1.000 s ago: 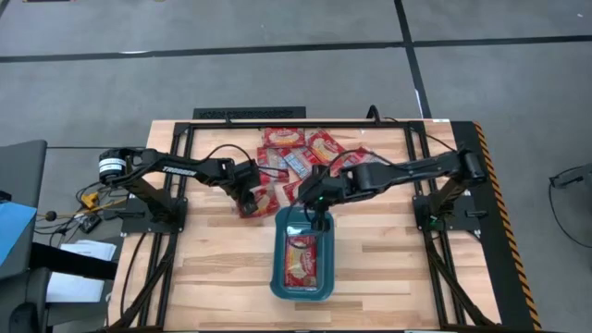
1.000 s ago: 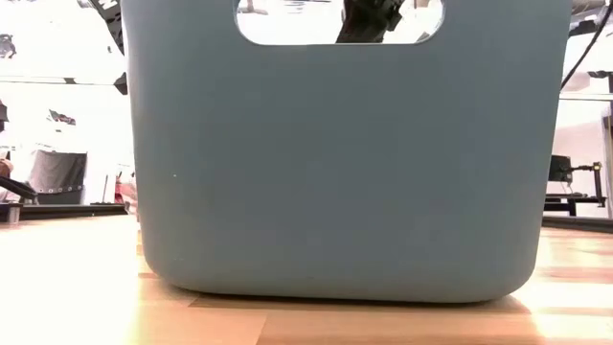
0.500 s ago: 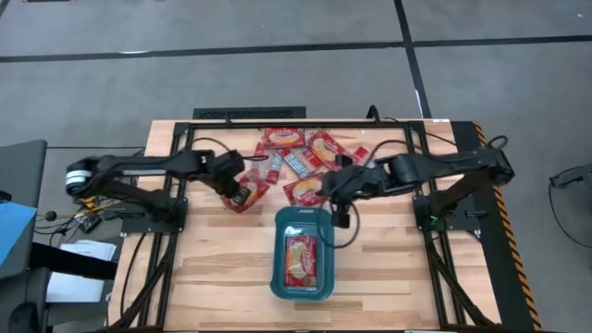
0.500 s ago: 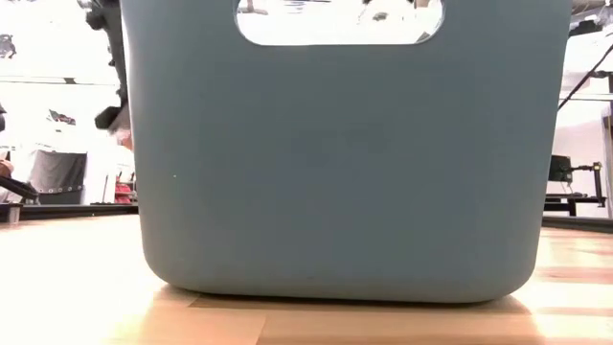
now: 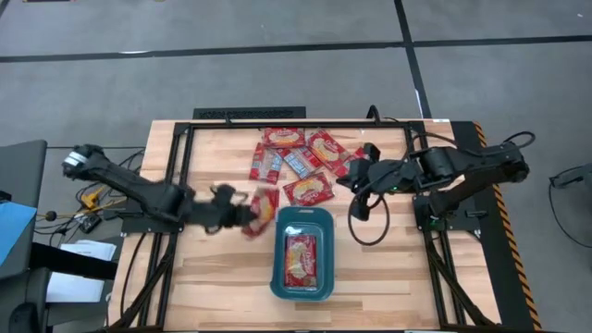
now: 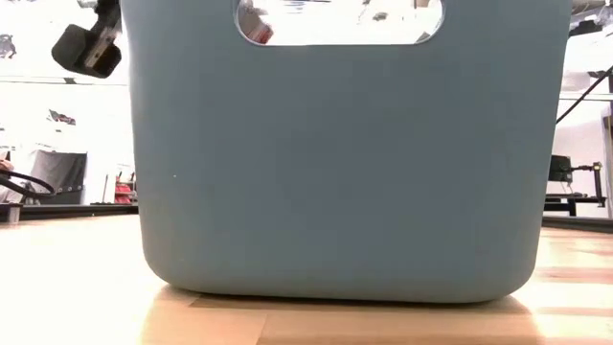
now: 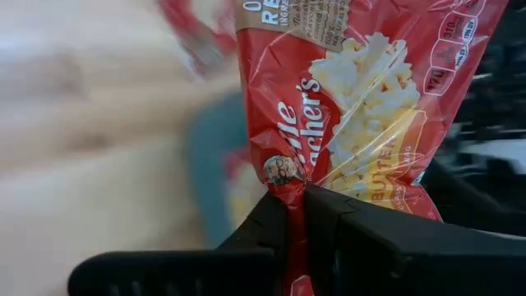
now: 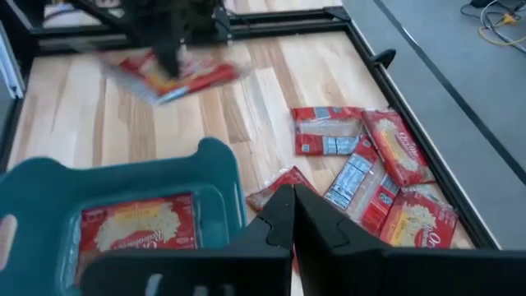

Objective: Sort popcorn bags into baskets
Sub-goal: Put the red popcorn pack into the blue container

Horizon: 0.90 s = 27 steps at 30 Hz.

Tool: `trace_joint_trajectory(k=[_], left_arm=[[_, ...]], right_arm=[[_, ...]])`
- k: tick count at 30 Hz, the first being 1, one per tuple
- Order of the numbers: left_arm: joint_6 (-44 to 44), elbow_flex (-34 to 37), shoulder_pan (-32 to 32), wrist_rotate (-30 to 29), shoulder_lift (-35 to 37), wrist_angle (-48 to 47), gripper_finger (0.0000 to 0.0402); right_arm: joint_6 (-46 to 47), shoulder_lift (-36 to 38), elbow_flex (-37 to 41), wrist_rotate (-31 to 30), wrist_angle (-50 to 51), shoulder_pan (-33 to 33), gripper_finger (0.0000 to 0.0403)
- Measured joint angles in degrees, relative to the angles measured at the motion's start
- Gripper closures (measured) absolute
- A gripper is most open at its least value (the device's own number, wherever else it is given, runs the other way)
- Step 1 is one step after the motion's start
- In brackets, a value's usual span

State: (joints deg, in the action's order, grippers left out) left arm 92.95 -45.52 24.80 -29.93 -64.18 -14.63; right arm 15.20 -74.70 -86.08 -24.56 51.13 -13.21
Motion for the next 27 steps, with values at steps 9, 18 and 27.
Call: trace_joint_trajectory(k=[9, 18, 27], left_arm=[[7.17, -11.5, 6.45, -0.53, -20.2, 5.43, 0.0401], [7.4, -31.18, 5.92, -2.48, -33.76, -10.75, 0.0401], [11.13, -33.38, 4.11, 3.09, -40.83, -12.77, 0.0401]], right_arm=[[1.53, 0.47, 0.02, -0.08, 1.69, -1.71, 0.0374], [2.86, 0.4, 0.04, -2.35, 2.52, -5.13, 0.0378], [2.92, 0.4, 0.04, -4.24, 2.77, -8.2, 0.0378]])
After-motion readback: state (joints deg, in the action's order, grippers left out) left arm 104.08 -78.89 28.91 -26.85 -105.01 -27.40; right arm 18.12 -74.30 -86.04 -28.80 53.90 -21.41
